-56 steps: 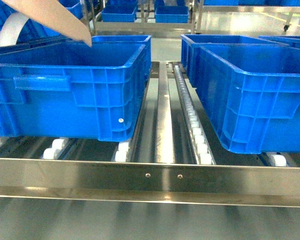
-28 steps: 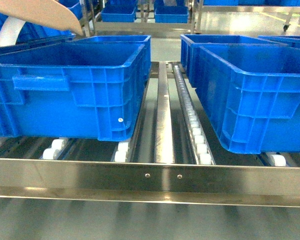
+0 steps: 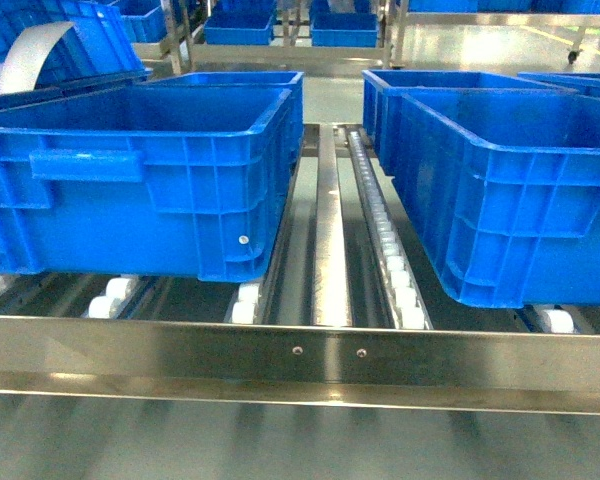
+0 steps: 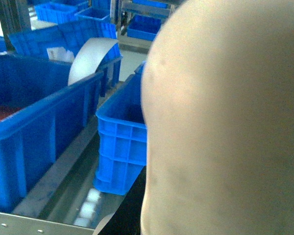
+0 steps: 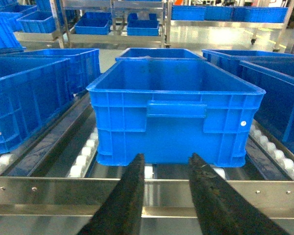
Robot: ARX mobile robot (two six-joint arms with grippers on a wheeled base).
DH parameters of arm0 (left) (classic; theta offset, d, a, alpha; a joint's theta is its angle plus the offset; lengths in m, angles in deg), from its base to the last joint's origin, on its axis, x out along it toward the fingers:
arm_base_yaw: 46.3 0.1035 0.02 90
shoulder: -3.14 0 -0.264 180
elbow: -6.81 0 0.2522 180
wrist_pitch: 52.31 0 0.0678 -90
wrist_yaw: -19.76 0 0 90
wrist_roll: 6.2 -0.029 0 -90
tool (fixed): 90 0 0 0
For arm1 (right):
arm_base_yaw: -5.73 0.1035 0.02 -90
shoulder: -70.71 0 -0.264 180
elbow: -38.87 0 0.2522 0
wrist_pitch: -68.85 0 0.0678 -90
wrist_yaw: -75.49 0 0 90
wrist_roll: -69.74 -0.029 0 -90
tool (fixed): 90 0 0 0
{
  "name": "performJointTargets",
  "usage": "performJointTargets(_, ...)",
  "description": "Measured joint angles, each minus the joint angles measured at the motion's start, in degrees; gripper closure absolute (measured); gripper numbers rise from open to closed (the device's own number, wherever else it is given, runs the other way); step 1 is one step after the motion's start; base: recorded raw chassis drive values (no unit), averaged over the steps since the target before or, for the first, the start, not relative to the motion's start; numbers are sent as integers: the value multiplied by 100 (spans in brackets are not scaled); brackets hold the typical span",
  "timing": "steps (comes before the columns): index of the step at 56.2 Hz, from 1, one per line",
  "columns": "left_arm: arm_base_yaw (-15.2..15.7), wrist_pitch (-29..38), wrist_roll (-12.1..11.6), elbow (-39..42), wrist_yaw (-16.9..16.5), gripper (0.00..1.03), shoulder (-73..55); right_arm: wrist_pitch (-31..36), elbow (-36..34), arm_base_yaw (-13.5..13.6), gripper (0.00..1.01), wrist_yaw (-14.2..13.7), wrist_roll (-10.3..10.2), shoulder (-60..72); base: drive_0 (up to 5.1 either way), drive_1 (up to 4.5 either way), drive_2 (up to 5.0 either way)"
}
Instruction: Place part in tray to right shelf
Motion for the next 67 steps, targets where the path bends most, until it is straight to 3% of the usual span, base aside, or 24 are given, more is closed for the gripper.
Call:
performJointTargets(3,-151,74,-205,225,37,89,221,37,-31,0,85,11,-2,-39,0,0,0)
performJointTargets(7,-315,72,-308,520,70,89,422,52,-103,0,100,7,-4,-105,0,0,0)
performJointTargets(14,-428,26,-378,863,321,89,734,57,-186,0,99,7,-17,-149,0,0,0)
performJointTargets(15,-579,15,-385,916,573,89,820,57,-195,0,99,9,-17,-162,0,0,0)
performJointTargets(17,-822,20,-409,979,750,89,935,63,-205,0,99,7,-17,-186,0,0,0)
performJointTargets(20,-973,-15,-398,1084,678,89,1113,96,-245,0,99,9,-17,-216,0,0,0)
performJointTargets(26,-896,-153,-409,1279,791,89,1397,57,-413,0,99,-2,-20,-363,0,0,0)
performJointTargets(67,-918,-837,-417,1792,769,89,2717,76,-413,0,99,9,-20,-402,0,0,0)
